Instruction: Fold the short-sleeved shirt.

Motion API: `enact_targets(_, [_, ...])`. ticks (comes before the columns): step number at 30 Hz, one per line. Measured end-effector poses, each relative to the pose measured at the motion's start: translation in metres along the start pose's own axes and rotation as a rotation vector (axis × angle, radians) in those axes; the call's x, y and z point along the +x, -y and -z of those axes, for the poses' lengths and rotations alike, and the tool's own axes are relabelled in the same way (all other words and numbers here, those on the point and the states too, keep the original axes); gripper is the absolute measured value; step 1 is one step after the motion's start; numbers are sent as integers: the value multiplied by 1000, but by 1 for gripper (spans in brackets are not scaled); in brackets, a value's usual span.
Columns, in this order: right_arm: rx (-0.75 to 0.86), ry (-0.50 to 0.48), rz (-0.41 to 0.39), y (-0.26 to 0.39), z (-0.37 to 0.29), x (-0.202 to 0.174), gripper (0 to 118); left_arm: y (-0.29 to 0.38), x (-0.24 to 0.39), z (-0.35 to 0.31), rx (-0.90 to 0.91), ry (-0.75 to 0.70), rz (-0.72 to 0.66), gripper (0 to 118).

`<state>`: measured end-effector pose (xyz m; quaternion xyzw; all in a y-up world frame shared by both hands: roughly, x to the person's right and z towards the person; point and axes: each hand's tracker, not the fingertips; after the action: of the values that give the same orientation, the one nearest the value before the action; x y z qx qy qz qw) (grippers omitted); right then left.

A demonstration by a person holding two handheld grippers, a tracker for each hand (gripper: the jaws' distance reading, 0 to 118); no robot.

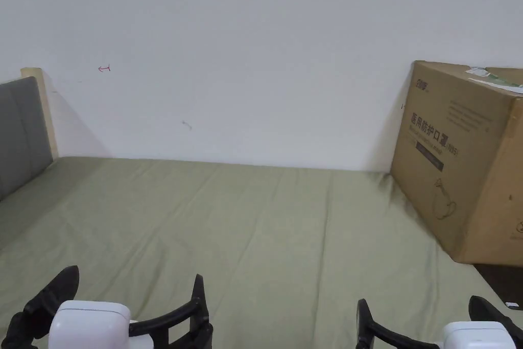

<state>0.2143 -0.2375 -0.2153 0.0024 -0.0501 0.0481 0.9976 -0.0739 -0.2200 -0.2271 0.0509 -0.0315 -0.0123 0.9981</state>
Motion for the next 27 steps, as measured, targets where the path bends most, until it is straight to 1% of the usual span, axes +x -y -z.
enact_targets(3, [4, 11, -20, 0, 0, -4, 118, 0, -3, 1, -11, -1, -20, 118])
enact_targets(5, [13, 3, -18, -1, -4, -5, 118, -1, -7, 1, -22, 14, -42, 118])
enact_targets(12, [-2, -10, -6, -1, -4, -8, 118, -1, -8, -8, -26, -2, -61, 118])
enact_targets(18, [-16, -23, -4, -1, -4, -9, 118, -2, -16, -2, -40, 68, -108, 118])
enact_targets(22, [-22, -23, -10, -3, -4, -11, 118, -3, -21, 2, -63, 135, -162, 118])
enact_targets(27, [-35, -34, -15, -1, -4, -15, 118, -5, -17, 4, -89, 86, -128, 118])
